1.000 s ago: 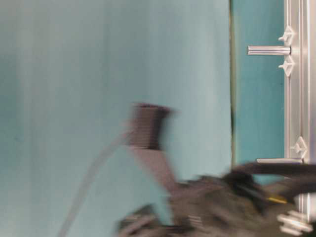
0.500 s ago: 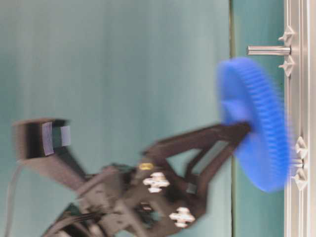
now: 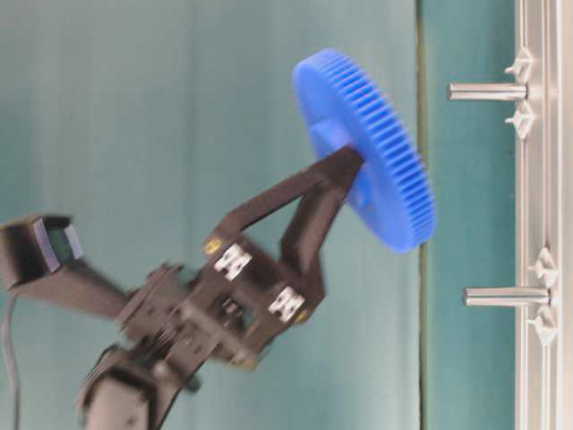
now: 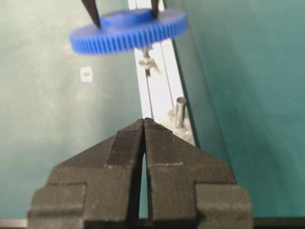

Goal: Find the location of the shaft and insert the large gear.
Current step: 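Lift the blue gear and carry it toward the rail shaft, then align the gear's center hole over the metal shaft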

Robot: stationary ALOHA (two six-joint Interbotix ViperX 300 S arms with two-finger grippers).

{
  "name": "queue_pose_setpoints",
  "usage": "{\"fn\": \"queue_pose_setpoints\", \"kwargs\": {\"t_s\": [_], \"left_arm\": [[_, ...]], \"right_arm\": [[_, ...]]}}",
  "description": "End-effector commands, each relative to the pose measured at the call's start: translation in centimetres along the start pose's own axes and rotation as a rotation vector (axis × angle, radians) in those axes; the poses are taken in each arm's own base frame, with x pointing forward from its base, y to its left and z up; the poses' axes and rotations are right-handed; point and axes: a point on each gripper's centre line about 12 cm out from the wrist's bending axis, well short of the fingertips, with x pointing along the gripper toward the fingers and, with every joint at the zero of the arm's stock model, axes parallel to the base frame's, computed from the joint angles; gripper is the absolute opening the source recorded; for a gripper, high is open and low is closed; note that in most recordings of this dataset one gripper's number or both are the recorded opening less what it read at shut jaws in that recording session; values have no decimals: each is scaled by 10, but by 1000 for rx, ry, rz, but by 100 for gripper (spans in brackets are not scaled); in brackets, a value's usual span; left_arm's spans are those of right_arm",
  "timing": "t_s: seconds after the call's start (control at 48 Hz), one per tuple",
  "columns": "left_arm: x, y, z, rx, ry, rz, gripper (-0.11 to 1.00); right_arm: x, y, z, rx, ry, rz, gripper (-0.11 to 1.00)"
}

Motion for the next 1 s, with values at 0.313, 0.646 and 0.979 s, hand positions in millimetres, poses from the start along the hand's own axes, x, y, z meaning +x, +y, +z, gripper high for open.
{"fn": "queue_pose_setpoints", "kwargs": {"t_s": [0.313,0.646,0.979], "left_arm": [[36,23,30,17,157,21,72],[63,30,25,60,275,13,72],[82,38,17,52,298,22,72]], "right_arm": [[-2,0,2,13,-18,0,4],[-3,-1,-3,7,-22,-3,4],[-6,-3,-6,9,-38,-12,4]]}}
